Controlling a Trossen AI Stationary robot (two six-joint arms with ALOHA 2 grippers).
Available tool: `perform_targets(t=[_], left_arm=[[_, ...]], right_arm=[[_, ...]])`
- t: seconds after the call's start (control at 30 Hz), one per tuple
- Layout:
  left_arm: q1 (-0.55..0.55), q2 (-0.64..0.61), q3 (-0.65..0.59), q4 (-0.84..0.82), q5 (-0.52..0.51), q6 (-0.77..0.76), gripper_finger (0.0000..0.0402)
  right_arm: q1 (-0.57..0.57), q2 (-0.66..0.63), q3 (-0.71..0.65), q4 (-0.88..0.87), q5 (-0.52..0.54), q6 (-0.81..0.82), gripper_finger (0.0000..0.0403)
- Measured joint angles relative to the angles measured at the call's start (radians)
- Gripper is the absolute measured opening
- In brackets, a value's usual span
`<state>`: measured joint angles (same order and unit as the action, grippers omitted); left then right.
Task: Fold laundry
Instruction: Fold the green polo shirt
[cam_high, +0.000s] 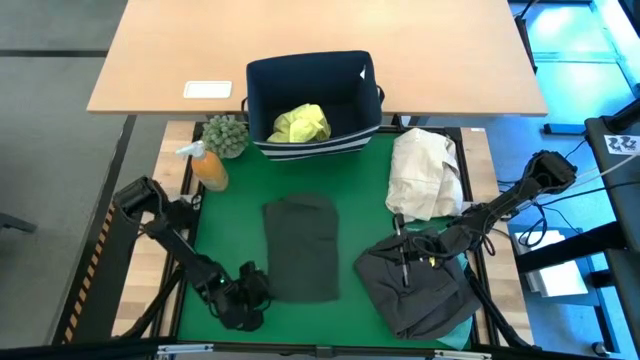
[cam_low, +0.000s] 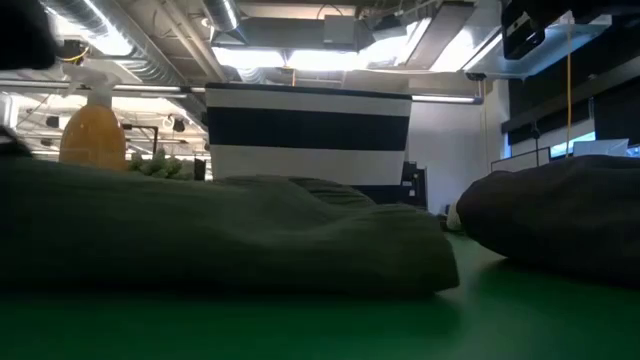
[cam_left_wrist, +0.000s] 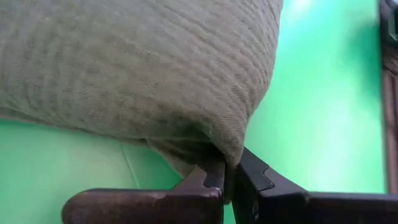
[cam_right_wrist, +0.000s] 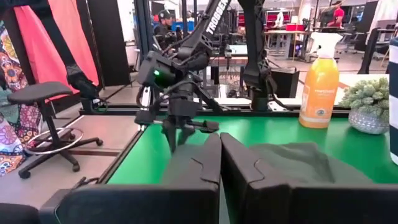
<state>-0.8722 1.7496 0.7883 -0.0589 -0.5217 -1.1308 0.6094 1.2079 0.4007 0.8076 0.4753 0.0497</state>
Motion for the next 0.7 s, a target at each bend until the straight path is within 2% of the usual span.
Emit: perform_targets(t=[0.17,0.43,0.5,0.6,0.7], left_arm=[[-0.032,-0.018,0.000,-0.004,0.011,0.020,0.0005],[-0.003,-0.147,0.013,-0.028,0.090,0.155,0.0013],[0.000,-0.173,0.014,-0.025,0.115,0.171,0.0014],[0.000,-0.196,0.014,-0.034,0.137,0.176,0.0014],[-0.001,-0.201,0.014,-0.041,0.166,0.165,0.0014]], right_arm=[[-0.001,0.048,0.070,-0.055,-0.049,-0.022,0.0003],[-0.001,0.126,0.360,-0.542,-0.052,-0.133,0.0003],[-0.001,0.157,0.404,-0.624,-0.084,-0.139,0.0003],[-0.001,0.214,0.438,-0.652,-0.157,-0.161,0.0011],[-0.001,0.263,0.450,-0.645,-0.174,-0.162,0.0043]])
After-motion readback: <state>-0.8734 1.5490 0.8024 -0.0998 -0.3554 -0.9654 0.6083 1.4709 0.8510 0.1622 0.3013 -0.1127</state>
